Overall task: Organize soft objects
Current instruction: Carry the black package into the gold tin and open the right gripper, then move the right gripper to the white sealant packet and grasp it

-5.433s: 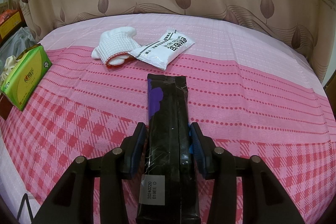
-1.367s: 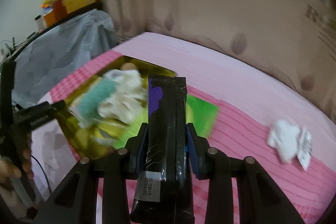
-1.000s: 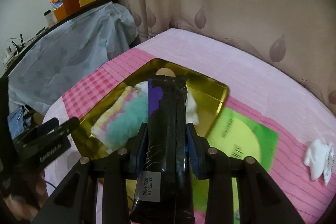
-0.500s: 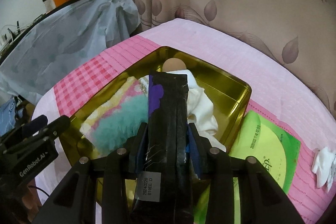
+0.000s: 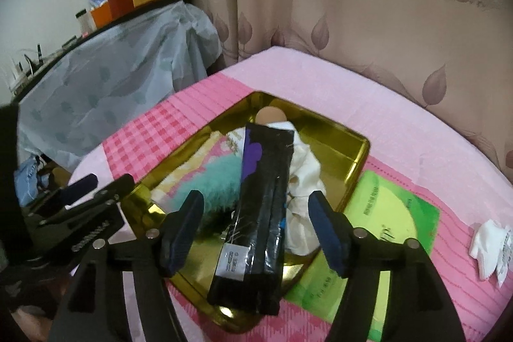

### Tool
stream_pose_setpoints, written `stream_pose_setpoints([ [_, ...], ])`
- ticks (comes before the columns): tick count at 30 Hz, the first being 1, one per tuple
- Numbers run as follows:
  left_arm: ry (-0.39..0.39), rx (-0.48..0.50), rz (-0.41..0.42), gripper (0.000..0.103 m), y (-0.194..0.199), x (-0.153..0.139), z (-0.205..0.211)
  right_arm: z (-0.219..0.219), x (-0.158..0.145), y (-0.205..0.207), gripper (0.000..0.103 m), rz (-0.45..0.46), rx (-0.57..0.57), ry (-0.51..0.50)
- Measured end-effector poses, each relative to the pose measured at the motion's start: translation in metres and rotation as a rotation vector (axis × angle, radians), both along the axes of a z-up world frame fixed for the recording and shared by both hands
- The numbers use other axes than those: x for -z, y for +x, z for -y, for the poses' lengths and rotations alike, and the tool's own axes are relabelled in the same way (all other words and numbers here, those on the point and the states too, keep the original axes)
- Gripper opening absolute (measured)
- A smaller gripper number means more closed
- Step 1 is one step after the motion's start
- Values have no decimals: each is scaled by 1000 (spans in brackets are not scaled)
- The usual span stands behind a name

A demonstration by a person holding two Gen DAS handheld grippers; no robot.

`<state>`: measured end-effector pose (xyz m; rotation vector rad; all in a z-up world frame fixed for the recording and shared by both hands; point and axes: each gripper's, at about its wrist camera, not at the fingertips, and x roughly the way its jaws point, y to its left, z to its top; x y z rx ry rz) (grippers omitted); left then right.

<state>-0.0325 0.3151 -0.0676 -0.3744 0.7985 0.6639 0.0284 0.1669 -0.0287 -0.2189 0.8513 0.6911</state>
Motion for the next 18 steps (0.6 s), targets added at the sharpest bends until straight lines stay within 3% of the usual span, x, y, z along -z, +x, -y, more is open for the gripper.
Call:
stream_pose_setpoints([
  [5,11,6,-4,59,1,0,2,27,-16,-4,70,22,37,34],
  [9,23,7,-4,59,1,-1,4,63,-16,0,70,59,98,5],
  [18,59,26,-14,59,3,0,12,202,17,40,69,21,403,-93],
])
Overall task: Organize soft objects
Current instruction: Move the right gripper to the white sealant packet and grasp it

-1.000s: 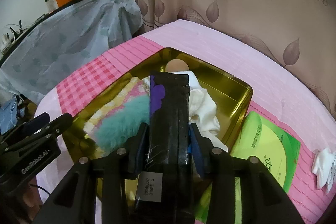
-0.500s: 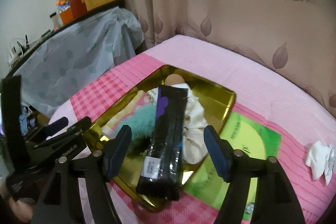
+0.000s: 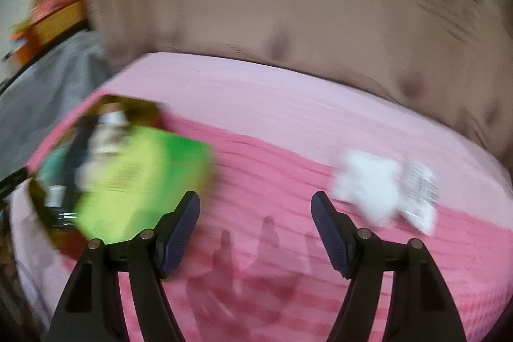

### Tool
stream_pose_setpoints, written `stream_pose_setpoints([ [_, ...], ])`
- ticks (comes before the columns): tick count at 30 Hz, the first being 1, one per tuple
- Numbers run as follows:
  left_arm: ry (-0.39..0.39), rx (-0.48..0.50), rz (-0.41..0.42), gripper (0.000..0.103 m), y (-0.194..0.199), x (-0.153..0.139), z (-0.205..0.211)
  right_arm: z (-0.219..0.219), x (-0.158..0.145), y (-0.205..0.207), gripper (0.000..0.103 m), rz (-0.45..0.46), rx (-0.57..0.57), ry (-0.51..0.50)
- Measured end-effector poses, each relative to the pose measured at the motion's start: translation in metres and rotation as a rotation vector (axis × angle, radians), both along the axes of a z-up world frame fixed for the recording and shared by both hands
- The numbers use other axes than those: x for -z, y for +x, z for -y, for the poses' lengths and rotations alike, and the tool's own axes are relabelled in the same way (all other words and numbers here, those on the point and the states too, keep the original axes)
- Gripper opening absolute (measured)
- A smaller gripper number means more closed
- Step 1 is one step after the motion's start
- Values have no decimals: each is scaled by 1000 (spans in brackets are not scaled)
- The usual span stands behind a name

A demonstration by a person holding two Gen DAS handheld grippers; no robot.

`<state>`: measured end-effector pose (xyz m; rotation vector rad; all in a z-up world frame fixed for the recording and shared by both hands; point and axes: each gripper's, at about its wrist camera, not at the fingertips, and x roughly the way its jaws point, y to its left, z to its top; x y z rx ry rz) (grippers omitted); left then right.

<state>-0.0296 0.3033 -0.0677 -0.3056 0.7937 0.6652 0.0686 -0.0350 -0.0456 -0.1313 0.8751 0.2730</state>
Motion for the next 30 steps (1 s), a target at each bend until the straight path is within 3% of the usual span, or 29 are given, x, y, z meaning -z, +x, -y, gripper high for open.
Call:
stream_pose_setpoints([
  [6,10,23,-17,59,3,3,7,102,19,33,69,-23,223,-46],
  [12,-3,9,-35,59,4,3,8,163,32,63,69,-56,342,-13],
  [18,18,14,-42,59,10,-10,17,172,49,95,70,-106,365,12],
  [23,35,98,-43,59,32,-22,49,169,70,108,69,-142,347,-22],
  [26,37,176,-34,59,49,-31,77,169,77,101,62,-137,331,-13],
  [28,28,246,-30,59,64,-34,101,170,77,96,49,-114,311,-26],
  [30,17,322,-28,59,78,-36,129,172,76,92,48,-107,294,-19],
])
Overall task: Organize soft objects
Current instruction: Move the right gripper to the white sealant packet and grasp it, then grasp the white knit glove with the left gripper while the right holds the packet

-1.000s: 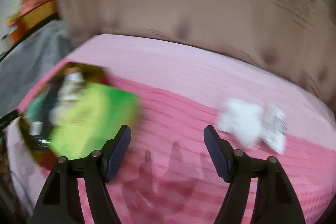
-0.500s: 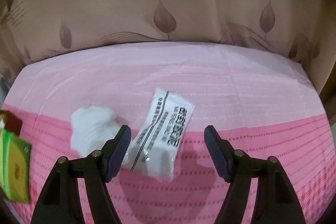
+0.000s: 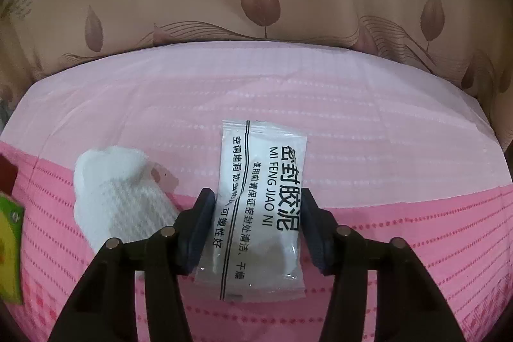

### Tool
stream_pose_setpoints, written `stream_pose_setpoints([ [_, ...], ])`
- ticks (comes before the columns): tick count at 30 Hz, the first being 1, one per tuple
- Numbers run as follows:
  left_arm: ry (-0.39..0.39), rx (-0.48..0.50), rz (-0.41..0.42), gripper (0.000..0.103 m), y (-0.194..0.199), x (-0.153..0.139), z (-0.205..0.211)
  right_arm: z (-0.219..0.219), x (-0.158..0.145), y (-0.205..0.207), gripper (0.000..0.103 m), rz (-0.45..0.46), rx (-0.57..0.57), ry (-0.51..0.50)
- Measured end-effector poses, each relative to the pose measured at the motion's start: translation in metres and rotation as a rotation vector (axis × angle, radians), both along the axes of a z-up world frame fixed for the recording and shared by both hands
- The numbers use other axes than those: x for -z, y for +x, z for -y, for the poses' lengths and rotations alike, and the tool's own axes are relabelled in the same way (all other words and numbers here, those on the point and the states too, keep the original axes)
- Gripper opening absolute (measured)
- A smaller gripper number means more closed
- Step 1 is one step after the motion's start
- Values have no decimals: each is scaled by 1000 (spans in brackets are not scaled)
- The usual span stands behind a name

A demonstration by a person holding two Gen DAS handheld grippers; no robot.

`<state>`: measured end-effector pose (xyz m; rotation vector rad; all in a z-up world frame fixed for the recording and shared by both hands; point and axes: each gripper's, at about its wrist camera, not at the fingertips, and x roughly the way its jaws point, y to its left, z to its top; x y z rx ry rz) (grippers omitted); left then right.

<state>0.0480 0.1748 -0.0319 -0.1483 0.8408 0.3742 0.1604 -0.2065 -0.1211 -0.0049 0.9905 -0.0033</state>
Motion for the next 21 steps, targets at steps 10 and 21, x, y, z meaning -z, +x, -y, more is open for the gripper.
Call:
stream_pose_setpoints([
  [10,-128,368,-58,59,55,19,140,33,-1,-51,47,33,-18,-33],
  [21,-233,519,-142,59,122,56,243,71,0,-101,48,58,22,-32],
])
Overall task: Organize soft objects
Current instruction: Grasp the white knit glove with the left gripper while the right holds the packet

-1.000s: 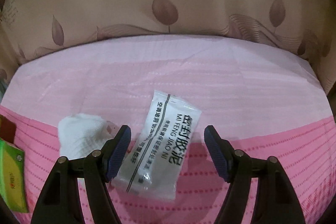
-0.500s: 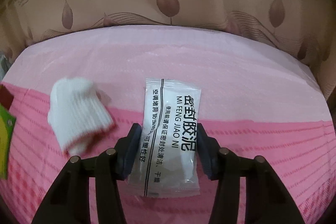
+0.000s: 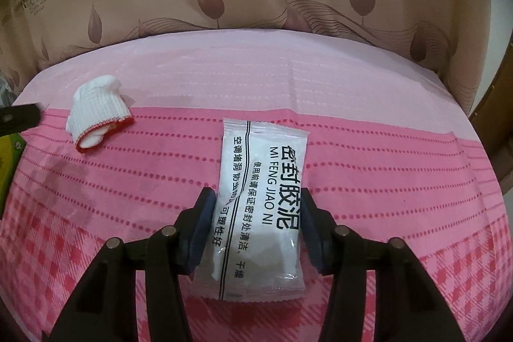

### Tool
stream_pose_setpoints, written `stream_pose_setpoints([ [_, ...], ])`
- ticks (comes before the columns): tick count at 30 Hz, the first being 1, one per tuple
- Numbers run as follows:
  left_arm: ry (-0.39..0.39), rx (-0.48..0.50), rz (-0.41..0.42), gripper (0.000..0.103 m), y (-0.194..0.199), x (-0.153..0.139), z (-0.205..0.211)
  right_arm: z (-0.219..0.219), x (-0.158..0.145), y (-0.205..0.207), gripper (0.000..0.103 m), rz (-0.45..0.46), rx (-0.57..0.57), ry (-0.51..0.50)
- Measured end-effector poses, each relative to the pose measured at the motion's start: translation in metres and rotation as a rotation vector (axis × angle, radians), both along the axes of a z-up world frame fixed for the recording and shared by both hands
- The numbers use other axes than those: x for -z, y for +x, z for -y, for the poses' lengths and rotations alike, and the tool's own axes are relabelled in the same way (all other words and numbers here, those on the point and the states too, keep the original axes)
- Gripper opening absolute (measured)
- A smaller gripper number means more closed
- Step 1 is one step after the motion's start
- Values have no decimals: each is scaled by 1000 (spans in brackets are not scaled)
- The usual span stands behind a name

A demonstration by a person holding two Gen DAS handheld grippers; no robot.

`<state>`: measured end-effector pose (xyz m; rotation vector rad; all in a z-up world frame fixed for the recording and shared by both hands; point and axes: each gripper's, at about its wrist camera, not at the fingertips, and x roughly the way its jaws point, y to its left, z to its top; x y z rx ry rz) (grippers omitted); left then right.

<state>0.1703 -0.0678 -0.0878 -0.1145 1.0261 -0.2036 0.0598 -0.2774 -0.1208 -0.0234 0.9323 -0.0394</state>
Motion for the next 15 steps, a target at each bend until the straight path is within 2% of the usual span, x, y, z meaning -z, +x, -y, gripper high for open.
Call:
stream_pose_setpoints([
  [6,11,-16,0,59,33,18,22,1,1,1,49,0,-1,2],
  [10,52,-42,12,60,51,31,27,1,1,3,51,-1,-5,4],
  [15,85,-25,45,61,57,40,31,3,1,3,51,-2,-6,16],
])
